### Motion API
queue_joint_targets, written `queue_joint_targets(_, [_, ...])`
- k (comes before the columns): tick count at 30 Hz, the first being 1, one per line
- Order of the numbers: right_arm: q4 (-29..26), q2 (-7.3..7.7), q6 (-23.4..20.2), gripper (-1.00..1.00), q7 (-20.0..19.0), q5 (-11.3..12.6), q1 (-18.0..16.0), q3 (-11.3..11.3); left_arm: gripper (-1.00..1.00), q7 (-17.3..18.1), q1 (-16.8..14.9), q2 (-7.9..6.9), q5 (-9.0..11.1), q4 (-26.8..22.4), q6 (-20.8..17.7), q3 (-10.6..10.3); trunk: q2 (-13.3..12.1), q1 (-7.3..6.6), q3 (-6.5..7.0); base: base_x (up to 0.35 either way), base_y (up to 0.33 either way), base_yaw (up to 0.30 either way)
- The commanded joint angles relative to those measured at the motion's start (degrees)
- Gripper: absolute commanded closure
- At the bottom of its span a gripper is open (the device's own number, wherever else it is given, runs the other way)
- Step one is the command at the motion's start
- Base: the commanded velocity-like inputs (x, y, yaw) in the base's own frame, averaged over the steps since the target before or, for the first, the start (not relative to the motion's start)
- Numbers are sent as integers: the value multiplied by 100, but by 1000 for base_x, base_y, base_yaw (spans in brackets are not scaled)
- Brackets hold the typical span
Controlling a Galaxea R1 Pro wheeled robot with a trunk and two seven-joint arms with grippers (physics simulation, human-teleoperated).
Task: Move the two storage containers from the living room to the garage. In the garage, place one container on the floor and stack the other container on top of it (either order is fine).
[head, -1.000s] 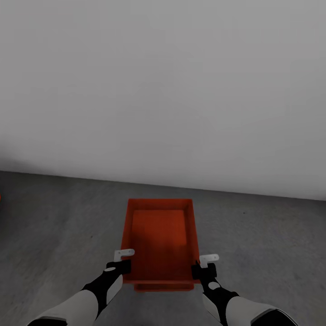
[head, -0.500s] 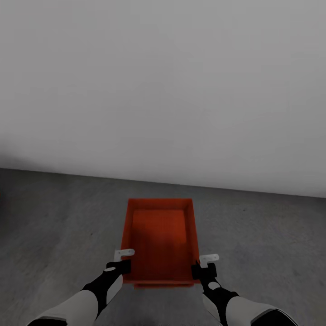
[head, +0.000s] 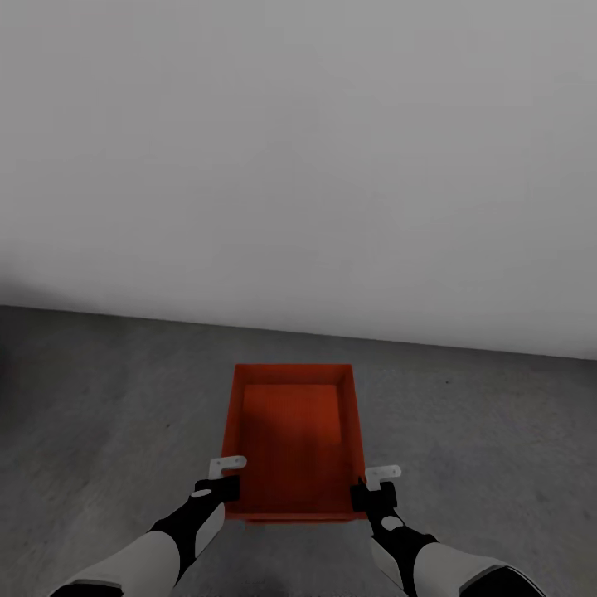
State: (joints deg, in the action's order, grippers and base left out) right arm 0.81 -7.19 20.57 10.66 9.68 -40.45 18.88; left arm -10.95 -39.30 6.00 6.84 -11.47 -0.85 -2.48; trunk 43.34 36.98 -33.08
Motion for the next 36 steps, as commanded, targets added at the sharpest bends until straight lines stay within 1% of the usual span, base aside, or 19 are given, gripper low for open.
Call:
queue_joint_targets(1, [-11, -2, 79, 100, 19, 52, -7, -122, 100, -65, 1, -47, 46, 14, -12, 44, 4, 1, -4, 0, 0, 0])
queue_joint_targets(21, [-10, -2, 79, 100, 23, 51, -7, -122, 100, -65, 1, -43, 47, 14, -12, 46, 4, 1, -5, 0, 0, 0])
queue_joint_targets(28, [-11, -2, 79, 100, 20, 50, -7, -122, 100, -67, 1, -38, 47, 10, -12, 46, 4, 1, -5, 0, -92, 0])
queue_joint_targets(36, [-10, -2, 79, 100, 21, 46, -7, -122, 100, -69, 1, -39, 47, 13, -12, 46, 4, 1, -5, 0, -17, 0])
